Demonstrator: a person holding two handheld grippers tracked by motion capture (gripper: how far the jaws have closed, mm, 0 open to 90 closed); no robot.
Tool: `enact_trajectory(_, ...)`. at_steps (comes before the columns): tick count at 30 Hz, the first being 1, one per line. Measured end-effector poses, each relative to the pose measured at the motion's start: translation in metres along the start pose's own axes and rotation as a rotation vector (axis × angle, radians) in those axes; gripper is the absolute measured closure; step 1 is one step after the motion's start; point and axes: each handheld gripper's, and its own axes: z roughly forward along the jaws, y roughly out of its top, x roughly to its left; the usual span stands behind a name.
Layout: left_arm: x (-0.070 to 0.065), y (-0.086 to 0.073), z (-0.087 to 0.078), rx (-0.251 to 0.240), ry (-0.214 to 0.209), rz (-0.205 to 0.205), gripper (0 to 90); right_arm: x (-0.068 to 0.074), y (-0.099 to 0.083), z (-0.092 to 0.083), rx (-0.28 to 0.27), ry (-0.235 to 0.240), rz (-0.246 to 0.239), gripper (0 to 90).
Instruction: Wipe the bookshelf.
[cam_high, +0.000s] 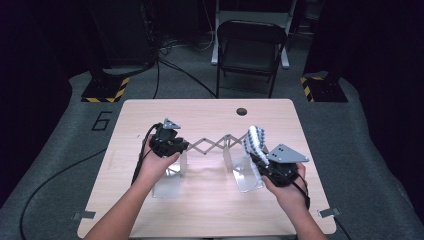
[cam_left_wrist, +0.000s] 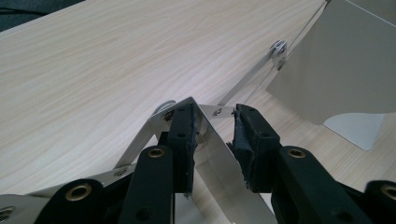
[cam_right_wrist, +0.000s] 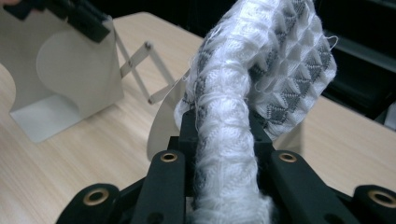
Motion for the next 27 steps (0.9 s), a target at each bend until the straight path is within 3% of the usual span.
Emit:
enact_trajectory(3,0.0,-0.001,0.0,-0.004,-0.001,-0.005,68.7,0.009,-0.012,0.015,0.047,0.011,0.024,74.6)
enact_trajectory(4,0.0,-0.001,0.0,-0.004,-0.001,-0.005,68.7,0.015,-0.022,0.025,0.087,0.011,0.039,74.6)
enact_trajectory(6,0.0,-0.001,0.0,-0.004,-0.001,-0.005,68.7,0.017,-0.026,0.028,0.105,0.011,0.036,74.5)
enact_trajectory(11,0.0,0.0,0.0,-0.002,-0.002,-0.004,68.6,0.024,-0.064,0.061,0.234,0.034,0.088,71.2)
enact_trajectory(16,0.0,0.0,0.001,-0.011,-0.003,-0.017,68.6,0.024,-0.082,0.075,0.266,0.048,0.124,69.2)
enact_trajectory(17,0.0,0.0,0.0,-0.01,-0.004,-0.016,68.6,0.024,-0.085,0.077,0.281,0.044,0.104,67.8)
enact_trajectory(22,0.0,0.0,0.0,-0.01,-0.004,-0.017,68.6,0.027,-0.094,0.081,0.31,-0.001,0.151,54.9)
enact_trajectory(23,0.0,0.0,0.0,-0.011,-0.004,-0.014,68.5,0.025,-0.094,0.079,0.294,-0.003,0.13,52.9)
enact_trajectory(24,0.0,0.0,0.001,-0.012,-0.006,-0.018,68.5,0.026,-0.092,0.074,0.267,-0.031,0.136,49.2)
enact_trajectory(27,0.0,0.0,0.0,-0.009,-0.005,-0.016,68.5,0.026,-0.088,0.068,0.249,-0.044,0.127,46.7)
